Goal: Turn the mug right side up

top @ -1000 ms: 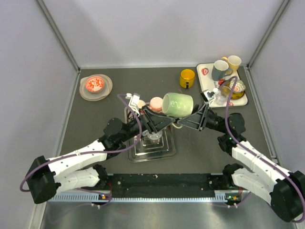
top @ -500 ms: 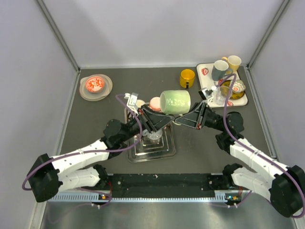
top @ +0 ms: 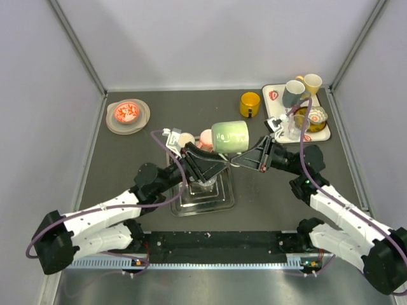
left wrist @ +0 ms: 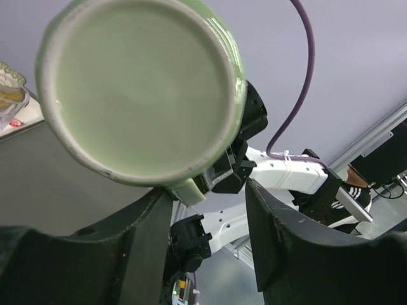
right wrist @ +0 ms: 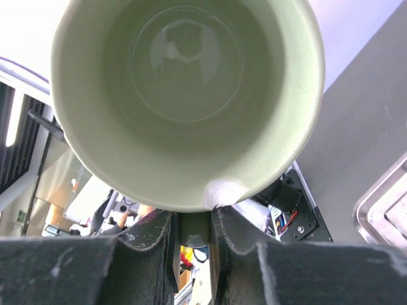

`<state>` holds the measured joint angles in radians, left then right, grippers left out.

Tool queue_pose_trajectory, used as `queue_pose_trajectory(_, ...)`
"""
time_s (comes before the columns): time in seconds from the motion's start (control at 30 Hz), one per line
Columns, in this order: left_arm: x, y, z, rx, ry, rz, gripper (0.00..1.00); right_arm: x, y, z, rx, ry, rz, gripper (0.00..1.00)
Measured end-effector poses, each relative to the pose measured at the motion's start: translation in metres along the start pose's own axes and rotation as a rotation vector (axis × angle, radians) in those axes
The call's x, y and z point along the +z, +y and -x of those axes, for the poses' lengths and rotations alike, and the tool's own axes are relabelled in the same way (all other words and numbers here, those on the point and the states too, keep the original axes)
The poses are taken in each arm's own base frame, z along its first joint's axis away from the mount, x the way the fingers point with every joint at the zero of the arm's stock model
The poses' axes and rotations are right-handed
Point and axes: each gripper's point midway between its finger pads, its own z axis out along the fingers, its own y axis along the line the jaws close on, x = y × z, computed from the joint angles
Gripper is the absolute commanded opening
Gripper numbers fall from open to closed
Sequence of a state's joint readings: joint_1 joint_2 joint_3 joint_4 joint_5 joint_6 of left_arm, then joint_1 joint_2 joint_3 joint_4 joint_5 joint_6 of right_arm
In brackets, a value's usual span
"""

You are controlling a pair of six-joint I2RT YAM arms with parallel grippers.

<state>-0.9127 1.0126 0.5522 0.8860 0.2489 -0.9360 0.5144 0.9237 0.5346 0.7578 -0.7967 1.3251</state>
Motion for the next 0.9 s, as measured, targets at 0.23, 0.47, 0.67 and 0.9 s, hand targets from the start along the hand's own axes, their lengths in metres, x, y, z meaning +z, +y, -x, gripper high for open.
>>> queue_pose_trajectory(0.23, -0.022, 0.000, 0.009, 0.069, -0.014, 0.085, 0.70, 0.002, -0.007, 0.008, -0.042, 0.004, -0.136, 0.00)
queue_pose_trajectory(0.47, -0.070, 0.010, 0.052, 0.137, -0.185, 0.306, 0.71, 0.008, -0.015, 0.084, -0.271, -0.068, -0.560, 0.00)
queue_pose_trajectory(0.67, -0.108, 0.047, 0.055, 0.165, -0.215, 0.544, 0.70, 0.005, -0.092, 0.155, -0.411, -0.078, -0.991, 0.00)
queue_pose_trajectory(0.9, -0.138, 0.087, 0.044, 0.222, -0.165, 0.755, 0.68, -0.010, -0.210, 0.154, -0.378, 0.139, -1.318, 0.00)
